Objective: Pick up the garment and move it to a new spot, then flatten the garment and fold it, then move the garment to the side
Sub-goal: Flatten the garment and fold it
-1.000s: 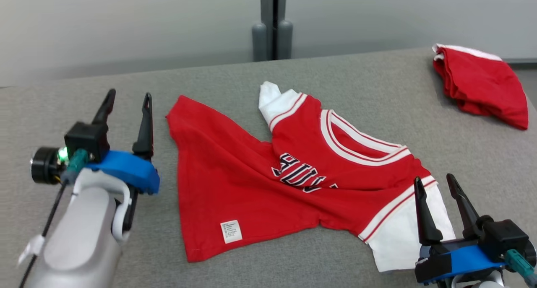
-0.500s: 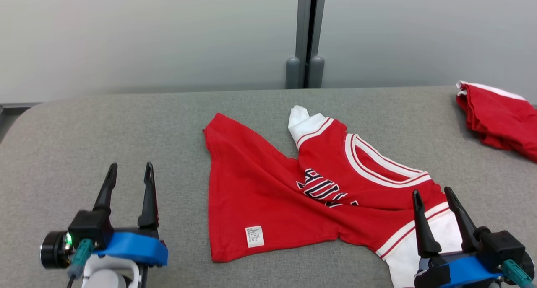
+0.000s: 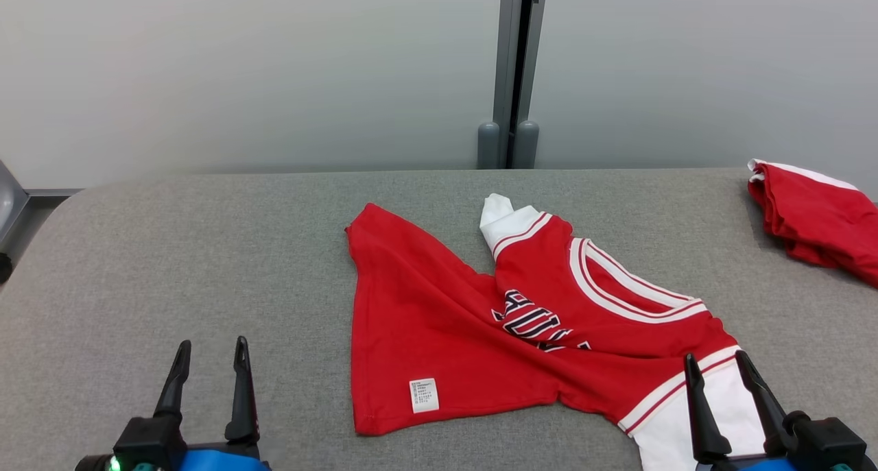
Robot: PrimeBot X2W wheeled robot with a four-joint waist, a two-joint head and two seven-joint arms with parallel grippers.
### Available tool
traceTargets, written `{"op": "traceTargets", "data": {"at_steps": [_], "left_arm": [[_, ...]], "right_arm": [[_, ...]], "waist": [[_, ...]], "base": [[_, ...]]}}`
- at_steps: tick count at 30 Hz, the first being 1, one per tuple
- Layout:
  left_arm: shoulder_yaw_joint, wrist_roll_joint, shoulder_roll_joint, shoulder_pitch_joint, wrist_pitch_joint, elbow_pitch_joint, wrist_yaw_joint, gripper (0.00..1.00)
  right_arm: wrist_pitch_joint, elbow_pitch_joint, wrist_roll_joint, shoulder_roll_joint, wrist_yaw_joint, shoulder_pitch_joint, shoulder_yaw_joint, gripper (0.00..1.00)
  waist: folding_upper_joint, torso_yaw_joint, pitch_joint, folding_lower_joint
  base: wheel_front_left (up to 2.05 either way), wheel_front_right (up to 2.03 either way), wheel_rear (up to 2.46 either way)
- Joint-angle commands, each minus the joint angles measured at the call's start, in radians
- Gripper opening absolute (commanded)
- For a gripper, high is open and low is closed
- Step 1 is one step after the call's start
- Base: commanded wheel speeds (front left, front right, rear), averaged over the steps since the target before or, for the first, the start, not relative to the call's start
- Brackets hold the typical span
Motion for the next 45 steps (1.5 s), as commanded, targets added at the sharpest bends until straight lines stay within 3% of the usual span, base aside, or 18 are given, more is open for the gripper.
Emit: {"op": "traceTargets", "data": {"at_steps": [1,27,35,45], "left_arm": [[0.006,0.011,-0.002,0.018,-0.004,0.000,-0.007,1.00],[0.057,0.076,-0.045,0.000,-0.004,0.030,-0.060,1.00],[-0.010,0.075,-0.056,-0.025,-0.004,0.100,-0.085,1.00],[-0.116,0.047,-0.065,-0.073,-0.004,0.291,-0.097,1.00]], "right_arm": [[-0.003,-0.001,0.004,-0.003,0.001,0.013,-0.002,1.00],[-0.003,0.031,-0.003,-0.003,0.001,0.009,-0.014,1.00],[-0.003,0.119,-0.047,-0.008,0.001,-0.025,-0.072,1.00],[-0.003,0.303,-0.065,-0.032,0.001,-0.083,-0.134,1.00]], "waist": [[0.0001,0.000,-0.001,0.0000],[0.0001,-0.016,0.005,0.0000],[0.0001,-0.032,0.023,0.0000],[0.0001,-0.067,0.064,0.0000]], "base": [[0.00,0.00,0.00],[0.00,0.00,0.00],[0.00,0.00,0.00],[0.00,0.00,0.00]]}}
